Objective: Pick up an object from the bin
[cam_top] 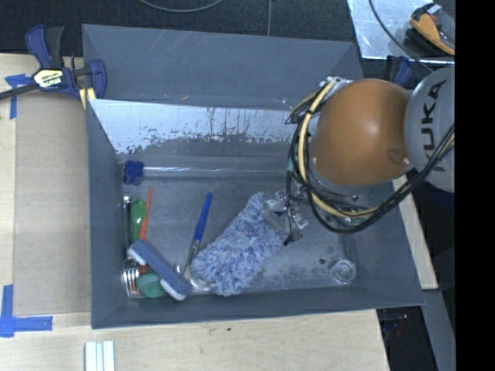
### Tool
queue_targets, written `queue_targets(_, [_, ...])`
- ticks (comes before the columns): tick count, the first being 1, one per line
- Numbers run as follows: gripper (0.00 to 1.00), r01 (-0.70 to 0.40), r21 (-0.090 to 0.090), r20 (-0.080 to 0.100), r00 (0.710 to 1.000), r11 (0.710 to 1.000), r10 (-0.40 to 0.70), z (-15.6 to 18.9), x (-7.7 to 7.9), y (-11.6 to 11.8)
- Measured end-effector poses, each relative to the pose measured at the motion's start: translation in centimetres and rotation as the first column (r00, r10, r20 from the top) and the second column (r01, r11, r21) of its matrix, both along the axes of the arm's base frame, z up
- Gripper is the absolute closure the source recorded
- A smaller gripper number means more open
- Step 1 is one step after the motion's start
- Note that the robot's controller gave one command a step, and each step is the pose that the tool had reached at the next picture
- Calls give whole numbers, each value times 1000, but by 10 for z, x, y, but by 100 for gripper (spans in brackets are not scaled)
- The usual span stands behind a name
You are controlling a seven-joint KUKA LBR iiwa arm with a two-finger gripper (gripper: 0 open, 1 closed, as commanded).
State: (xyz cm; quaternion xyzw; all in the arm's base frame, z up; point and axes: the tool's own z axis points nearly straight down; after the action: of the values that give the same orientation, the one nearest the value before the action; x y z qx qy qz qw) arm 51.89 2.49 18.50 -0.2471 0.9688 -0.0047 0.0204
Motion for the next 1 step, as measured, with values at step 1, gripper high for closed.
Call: queue_targets(1, [100, -82, 5, -8, 997, 997, 82, -16, -4, 61])
